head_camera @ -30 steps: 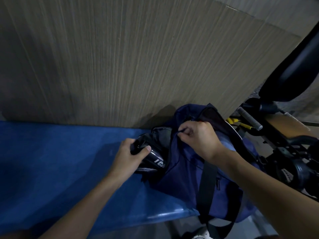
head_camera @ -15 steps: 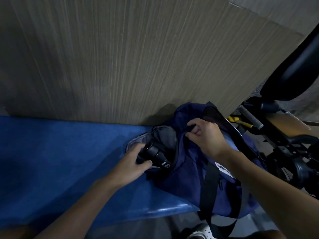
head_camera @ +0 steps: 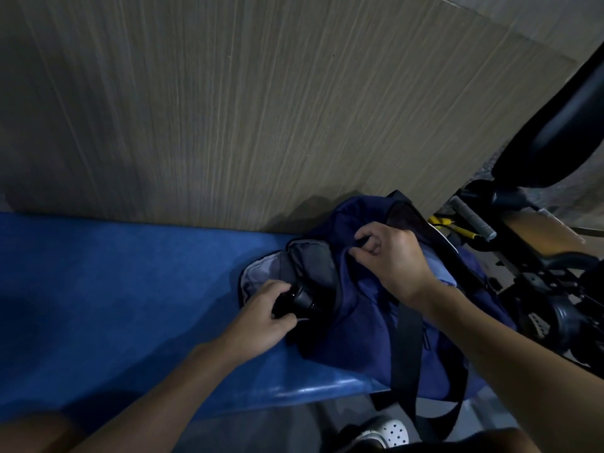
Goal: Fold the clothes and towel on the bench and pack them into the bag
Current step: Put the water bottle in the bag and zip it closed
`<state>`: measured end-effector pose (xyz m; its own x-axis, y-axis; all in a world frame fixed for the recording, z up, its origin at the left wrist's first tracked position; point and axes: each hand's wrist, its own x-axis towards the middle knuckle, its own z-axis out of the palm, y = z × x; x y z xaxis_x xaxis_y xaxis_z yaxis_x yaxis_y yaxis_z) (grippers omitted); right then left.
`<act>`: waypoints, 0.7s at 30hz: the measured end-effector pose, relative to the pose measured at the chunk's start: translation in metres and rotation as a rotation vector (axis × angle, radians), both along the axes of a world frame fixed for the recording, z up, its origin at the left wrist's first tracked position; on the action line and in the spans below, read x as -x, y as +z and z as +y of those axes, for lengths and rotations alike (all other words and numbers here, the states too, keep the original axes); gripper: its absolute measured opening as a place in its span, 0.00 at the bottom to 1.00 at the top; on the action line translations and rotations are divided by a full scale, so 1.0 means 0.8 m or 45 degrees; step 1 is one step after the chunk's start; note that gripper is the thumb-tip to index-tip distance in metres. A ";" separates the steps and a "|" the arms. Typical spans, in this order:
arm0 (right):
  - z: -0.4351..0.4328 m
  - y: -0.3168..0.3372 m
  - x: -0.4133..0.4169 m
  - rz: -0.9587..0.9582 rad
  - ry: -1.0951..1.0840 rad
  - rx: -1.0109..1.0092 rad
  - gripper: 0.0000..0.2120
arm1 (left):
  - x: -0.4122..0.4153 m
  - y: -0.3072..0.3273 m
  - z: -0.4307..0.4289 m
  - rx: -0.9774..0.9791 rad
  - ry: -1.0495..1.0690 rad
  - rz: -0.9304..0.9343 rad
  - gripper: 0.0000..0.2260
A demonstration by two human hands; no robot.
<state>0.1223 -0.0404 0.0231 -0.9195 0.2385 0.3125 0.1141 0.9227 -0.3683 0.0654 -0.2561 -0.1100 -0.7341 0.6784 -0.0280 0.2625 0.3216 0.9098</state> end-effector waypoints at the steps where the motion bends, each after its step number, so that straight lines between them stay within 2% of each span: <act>1: -0.001 0.002 0.001 0.016 0.002 0.004 0.09 | -0.001 -0.001 0.000 -0.020 -0.040 -0.021 0.24; 5: -0.006 0.007 0.007 0.048 0.029 -0.005 0.09 | -0.001 0.000 -0.003 -0.034 -0.131 -0.011 0.30; 9: -0.011 0.009 0.010 0.072 0.069 0.014 0.08 | -0.005 0.003 -0.004 0.087 -0.350 0.094 0.32; 12: -0.015 0.008 0.012 0.073 0.096 -0.004 0.08 | -0.012 -0.001 -0.004 0.271 -0.494 0.237 0.34; 13: -0.015 0.007 0.012 0.075 0.090 -0.008 0.08 | -0.014 -0.002 -0.003 0.269 -0.489 0.272 0.33; 17: -0.010 0.006 0.005 0.051 0.024 0.021 0.09 | -0.028 -0.004 0.005 -0.053 -0.314 0.145 0.22; 21: -0.009 0.005 0.001 0.046 0.023 0.035 0.09 | -0.030 -0.006 0.010 -0.026 -0.305 0.092 0.28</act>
<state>0.1217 -0.0476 0.0269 -0.9119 0.2311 0.3390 0.0841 0.9140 -0.3970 0.0896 -0.2482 -0.1148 -0.5521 0.8331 0.0341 0.3935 0.2243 0.8915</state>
